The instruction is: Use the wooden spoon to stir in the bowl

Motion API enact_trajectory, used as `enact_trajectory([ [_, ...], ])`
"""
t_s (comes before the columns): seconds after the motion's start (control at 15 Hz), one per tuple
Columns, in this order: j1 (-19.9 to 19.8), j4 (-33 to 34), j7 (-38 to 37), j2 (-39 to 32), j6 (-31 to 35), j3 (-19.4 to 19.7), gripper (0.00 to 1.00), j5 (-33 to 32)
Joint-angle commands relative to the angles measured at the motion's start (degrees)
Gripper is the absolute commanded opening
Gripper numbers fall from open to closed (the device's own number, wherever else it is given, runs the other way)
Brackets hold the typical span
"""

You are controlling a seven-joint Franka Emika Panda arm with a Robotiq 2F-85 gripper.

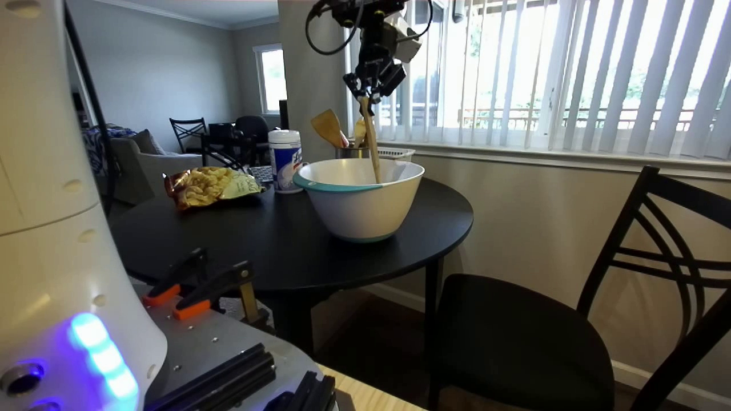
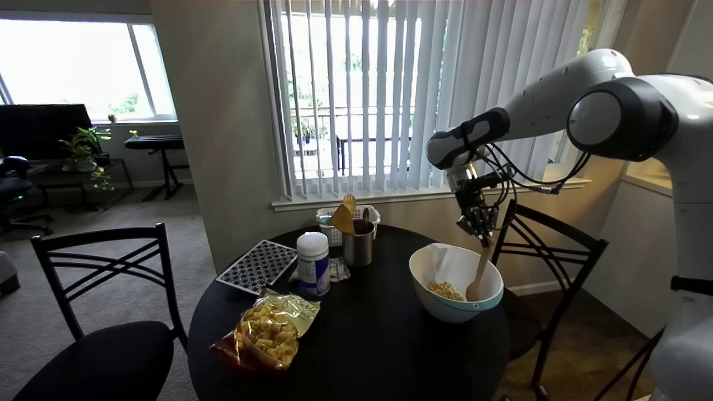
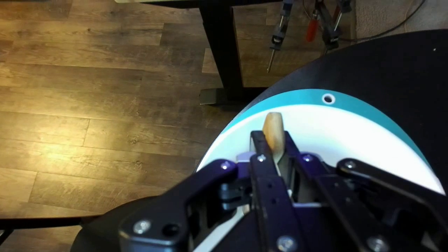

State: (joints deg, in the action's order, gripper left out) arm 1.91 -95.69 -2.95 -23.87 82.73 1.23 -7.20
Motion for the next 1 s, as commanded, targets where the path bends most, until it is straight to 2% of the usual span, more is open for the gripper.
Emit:
enact_trajectory([
  [0.0, 0.2, -3.3, -0.8, 0.7, 0.5, -1.2, 0.03, 1.2],
  [0.6, 2.6, -0.4, 1.0, -3.1, -3.8, -4.5, 0.03, 2.3],
  [0.93, 4.8, 4.7, 1.2, -7.3, -7.2, -5.7, 0.03, 1.5],
])
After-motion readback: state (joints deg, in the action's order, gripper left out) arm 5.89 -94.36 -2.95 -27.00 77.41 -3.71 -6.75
